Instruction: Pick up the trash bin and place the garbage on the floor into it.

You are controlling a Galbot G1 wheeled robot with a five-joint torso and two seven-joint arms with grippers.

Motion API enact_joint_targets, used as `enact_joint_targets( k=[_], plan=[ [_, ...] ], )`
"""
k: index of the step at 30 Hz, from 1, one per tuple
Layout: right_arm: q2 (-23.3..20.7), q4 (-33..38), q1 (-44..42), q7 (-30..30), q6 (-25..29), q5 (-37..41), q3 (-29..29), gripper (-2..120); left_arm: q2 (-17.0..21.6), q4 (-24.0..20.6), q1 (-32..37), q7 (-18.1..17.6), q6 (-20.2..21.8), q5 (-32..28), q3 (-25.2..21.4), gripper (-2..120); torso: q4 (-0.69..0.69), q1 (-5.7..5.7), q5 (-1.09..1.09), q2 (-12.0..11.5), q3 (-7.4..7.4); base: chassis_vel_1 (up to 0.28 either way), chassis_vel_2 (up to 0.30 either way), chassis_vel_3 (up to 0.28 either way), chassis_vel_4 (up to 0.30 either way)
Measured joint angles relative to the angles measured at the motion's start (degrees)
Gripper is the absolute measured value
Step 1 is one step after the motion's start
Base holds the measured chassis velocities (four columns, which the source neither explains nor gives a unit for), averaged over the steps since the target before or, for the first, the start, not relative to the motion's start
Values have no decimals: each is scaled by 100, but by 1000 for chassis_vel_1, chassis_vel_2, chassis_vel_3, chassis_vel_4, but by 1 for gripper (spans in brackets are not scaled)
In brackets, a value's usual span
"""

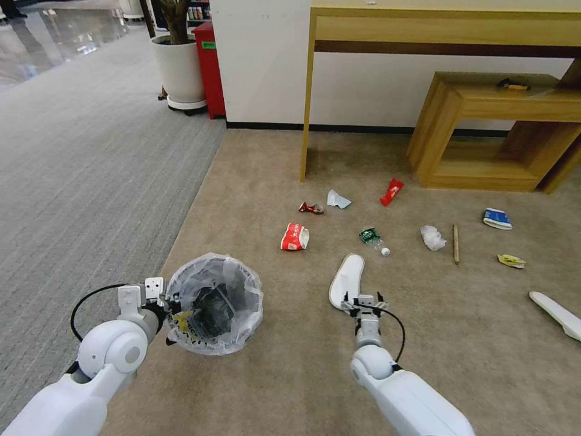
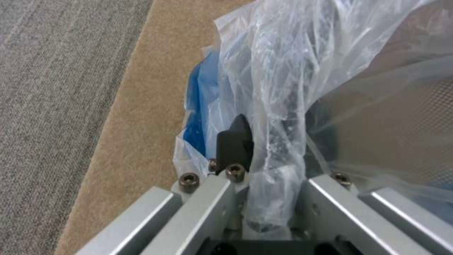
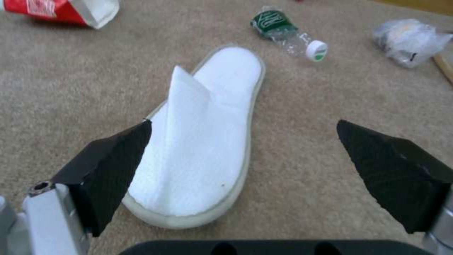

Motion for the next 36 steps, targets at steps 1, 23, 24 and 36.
enact_joint_targets(
  k=[1, 23, 24, 36],
  plan=[
    [41, -87, 45, -2, 0, -18, -13, 100, -6, -12, 19, 7, -3, 11, -6, 0, 0, 0, 0, 0, 0, 0, 0, 0, 0],
    [731, -1857, 969, -211, 109, -403, 58, 100, -49, -49, 97, 124, -68, 155, -17, 0, -1, 0, 0, 0, 0, 0, 0, 0, 0],
    [803, -1993, 1033, -232, 127, -450, 57, 100, -54, -49, 97, 132, -71, 161, -14, 0, 0, 0, 1, 0, 0, 0, 0, 0, 0],
    [1243, -2956, 1365, -369, 208, -825, 218, 100, -60, -61, 67, 189, -114, 245, 37, 0, 0, 0, 1, 0, 0, 0, 0, 0, 0]
  ],
)
